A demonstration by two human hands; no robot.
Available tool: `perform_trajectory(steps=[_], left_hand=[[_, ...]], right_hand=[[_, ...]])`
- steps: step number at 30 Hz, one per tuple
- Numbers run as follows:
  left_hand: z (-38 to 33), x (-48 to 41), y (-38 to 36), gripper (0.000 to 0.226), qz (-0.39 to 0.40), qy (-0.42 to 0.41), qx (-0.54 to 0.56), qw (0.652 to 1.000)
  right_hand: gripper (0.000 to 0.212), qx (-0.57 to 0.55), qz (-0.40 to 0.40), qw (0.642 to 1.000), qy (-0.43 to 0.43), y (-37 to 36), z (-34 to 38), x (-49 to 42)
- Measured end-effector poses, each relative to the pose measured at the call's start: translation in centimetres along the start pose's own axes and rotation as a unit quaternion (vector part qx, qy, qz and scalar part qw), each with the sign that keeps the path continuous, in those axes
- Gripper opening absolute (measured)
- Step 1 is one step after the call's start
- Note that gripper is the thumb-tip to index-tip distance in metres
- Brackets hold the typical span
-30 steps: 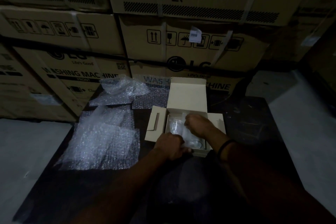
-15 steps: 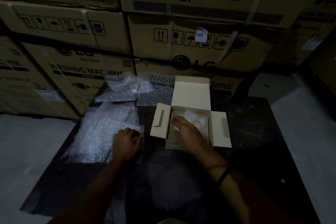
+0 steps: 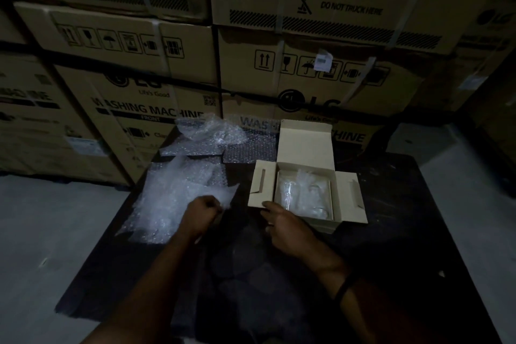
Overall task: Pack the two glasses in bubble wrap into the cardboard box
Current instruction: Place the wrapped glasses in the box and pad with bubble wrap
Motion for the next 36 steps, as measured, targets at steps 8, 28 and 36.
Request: perform_trajectory(steps=[8,28,36], left_hand=[[-6.7,1.6,5.0,0.010,0.226,0.016,0.390,0.893],[-4.3,1.2,3.8,0.009,0.067,-0.027,0.348,0.935],[-4.0,1.8,2.6,0.032,0.138,-0.024,0.280,0.950]], right_hand=[[0.082,-0.387,-0.114,0.913,-0.069,3.7,3.8,-1.7],[0.036,-0.612,-0.140,0.759,-0.174,4.1,4.1,0.8],[0.039,-0.593,-0.218,0.744,-0.219,3.9,2.8,2.2]])
Point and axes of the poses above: each hand's wrist, its own x-axis away from the middle knuckle, its own y-axis out of the back of the hand, z = x × y, the point moved 5 cm from there along -x, towards the middle knuckle, and after that the axes turned 2 degrees about -z, right-handed, at the moved point
